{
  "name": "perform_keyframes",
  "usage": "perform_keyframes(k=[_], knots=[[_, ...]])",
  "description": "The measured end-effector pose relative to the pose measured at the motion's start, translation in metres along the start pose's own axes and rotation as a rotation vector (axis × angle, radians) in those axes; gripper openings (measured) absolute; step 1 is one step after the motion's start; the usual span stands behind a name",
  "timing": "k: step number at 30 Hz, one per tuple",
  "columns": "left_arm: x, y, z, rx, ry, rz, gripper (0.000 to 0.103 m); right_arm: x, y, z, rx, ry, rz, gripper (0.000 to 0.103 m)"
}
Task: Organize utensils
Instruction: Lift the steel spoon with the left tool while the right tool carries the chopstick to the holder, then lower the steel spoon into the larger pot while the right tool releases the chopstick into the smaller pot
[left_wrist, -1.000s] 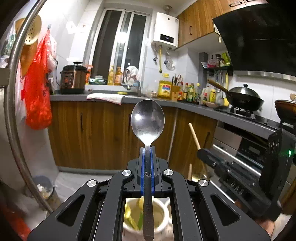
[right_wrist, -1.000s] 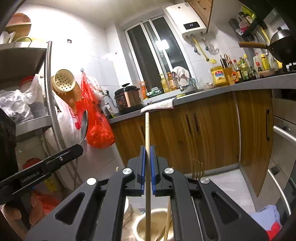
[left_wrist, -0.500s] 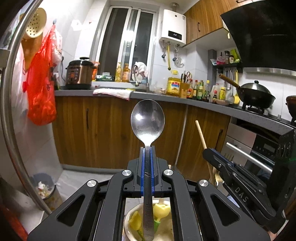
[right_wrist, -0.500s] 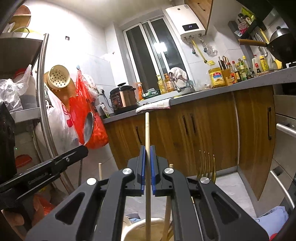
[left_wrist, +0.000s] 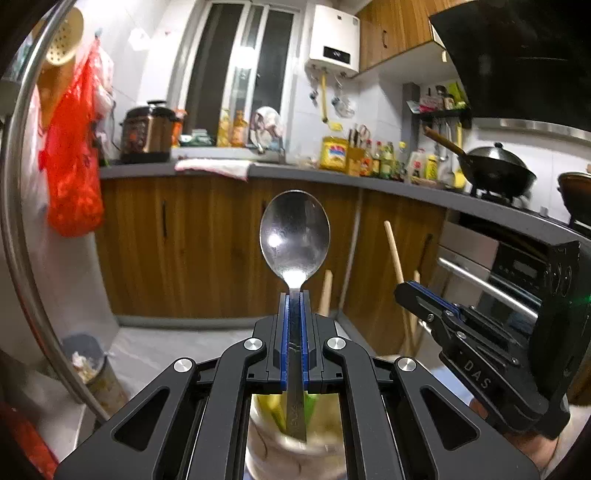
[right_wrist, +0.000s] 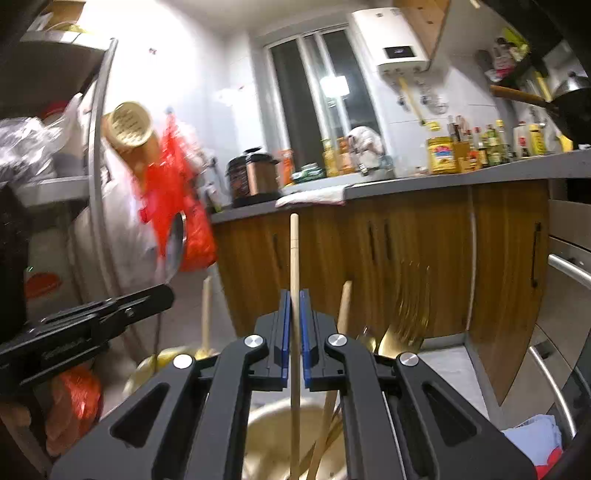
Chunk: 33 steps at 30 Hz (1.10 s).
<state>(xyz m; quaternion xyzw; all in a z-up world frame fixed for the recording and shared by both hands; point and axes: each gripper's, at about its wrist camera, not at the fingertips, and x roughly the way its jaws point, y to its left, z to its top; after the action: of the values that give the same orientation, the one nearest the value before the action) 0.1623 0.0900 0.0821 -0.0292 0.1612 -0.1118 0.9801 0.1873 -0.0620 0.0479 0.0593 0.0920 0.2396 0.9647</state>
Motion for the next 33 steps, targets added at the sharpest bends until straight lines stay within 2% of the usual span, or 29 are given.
perform_keyframes(k=[6, 9, 18, 33], knots=[[-0.007, 0.006, -0.017, -0.019, 0.072, -0.058, 0.006, -0.007, 0.001, -0.013, -0.017, 0.079, 0.052, 0.005], [-0.010, 0.006, -0.018, -0.017, 0.083, -0.080, 0.006, -0.010, 0.003, -0.018, -0.035, 0.115, 0.068, 0.005], [0.004, 0.003, -0.029, -0.002, 0.155, -0.068, 0.006, -0.005, 0.003, -0.021, -0.034, 0.148, 0.059, 0.005], [0.006, -0.001, -0.031, 0.020, 0.146, -0.026, 0.006, 0.003, -0.002, -0.021, 0.005, 0.159, 0.055, 0.005]])
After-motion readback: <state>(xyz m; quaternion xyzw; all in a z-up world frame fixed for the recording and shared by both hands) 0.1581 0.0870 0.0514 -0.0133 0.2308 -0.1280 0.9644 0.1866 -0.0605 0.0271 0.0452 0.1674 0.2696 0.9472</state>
